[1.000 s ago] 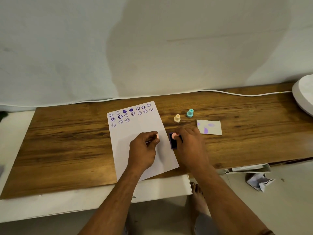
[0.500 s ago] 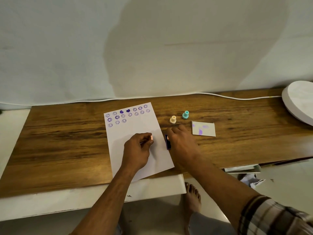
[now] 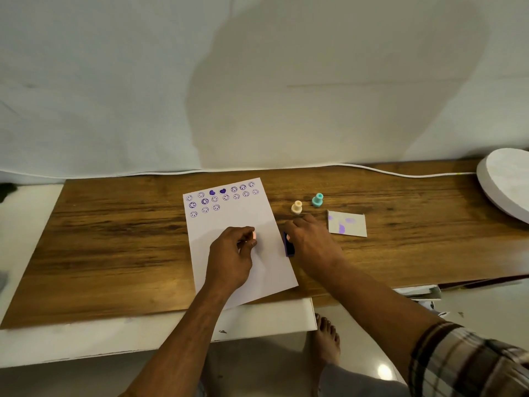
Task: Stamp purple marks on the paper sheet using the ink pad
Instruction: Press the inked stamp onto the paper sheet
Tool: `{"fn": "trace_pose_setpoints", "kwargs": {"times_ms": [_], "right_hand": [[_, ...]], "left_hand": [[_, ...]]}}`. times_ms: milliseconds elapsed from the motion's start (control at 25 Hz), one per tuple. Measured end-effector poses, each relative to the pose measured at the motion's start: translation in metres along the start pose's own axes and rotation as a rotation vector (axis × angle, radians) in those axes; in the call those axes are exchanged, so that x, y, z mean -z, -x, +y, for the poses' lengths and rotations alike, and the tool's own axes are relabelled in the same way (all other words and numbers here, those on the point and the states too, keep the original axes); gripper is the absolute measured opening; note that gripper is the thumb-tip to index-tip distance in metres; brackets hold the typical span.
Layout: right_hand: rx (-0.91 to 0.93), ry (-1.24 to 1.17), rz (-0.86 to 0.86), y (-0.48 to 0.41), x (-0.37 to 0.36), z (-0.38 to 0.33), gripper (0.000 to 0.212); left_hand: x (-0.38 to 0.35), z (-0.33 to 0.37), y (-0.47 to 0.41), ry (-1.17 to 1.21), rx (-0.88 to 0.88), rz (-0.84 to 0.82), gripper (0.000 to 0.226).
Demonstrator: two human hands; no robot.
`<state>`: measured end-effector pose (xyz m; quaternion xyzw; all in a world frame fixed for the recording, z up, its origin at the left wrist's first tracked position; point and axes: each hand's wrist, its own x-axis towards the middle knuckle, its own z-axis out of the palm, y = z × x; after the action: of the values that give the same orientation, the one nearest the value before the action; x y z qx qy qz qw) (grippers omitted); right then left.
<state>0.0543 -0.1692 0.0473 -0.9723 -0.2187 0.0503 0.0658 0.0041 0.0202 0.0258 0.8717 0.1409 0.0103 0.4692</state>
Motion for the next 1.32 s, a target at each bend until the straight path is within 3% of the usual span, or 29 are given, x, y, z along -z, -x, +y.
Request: {"fn": "trace_pose_setpoints", "kwargs": {"times_ms": [160, 280, 360, 480, 640, 800, 1120, 1320], "right_hand": [[-0.037, -0.057, -0.019, 0.002, 0.0, 0.007, 0.047], [-0.072, -0.147, -0.004, -0.001, 0.005, 0.008, 0.027], [-0.103, -0.312, 0.066, -0.007, 0.01, 0.001, 0.018], [-0.191, -0.569, 0.173, -0.035, 0.014, -0.025, 0.026], [-0.253, -0.829, 0.196, -0.081, 0.004, -0.069, 0.018], [-0.183, -0.717, 0.146, -0.101, -0.015, -0.089, 0.028], [-0.132, -0.598, 0.169, -0.114, -0.033, -0.095, 0.03], [0.001, -0.469, 0.176, -0.117, -0.033, -0.099, 0.034]], "left_hand": [[0.018, -0.008, -0.004, -0.083, -0.016, 0.012, 0.032], [0.025, -0.014, -0.009, -0.103, -0.039, 0.025, 0.031], [0.029, -0.018, -0.014, -0.096, -0.021, 0.059, 0.032], [0.032, -0.024, -0.02, -0.107, 0.011, 0.06, 0.033], [0.038, -0.037, -0.022, -0.093, -0.001, 0.01, 0.028], [0.046, -0.048, -0.021, -0.144, -0.074, -0.031, 0.025], [0.06, -0.062, -0.021, -0.167, -0.131, -0.037, 0.025], [0.059, -0.06, -0.02, -0.158, -0.137, -0.025, 0.024]]}}
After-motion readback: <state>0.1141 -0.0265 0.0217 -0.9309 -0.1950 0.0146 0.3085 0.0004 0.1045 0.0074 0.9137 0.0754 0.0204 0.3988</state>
